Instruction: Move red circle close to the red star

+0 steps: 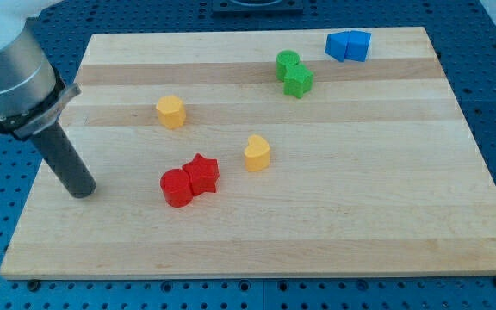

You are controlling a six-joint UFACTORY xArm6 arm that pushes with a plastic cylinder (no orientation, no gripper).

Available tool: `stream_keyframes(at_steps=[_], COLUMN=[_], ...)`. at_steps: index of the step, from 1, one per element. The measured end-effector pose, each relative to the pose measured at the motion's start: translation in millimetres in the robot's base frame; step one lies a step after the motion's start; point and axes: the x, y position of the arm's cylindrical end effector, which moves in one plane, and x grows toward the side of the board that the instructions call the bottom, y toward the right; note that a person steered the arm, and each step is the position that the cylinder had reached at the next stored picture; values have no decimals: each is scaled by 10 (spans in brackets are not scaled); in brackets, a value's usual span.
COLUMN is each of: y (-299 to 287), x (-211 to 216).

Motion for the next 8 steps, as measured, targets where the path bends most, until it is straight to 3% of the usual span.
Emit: stream_keyframes(at_steps=[3, 4, 5, 6, 7, 8], y=[-216, -438, -78, 474, 450, 959], x=[-132, -738, -1123, -1155, -1358, -1322])
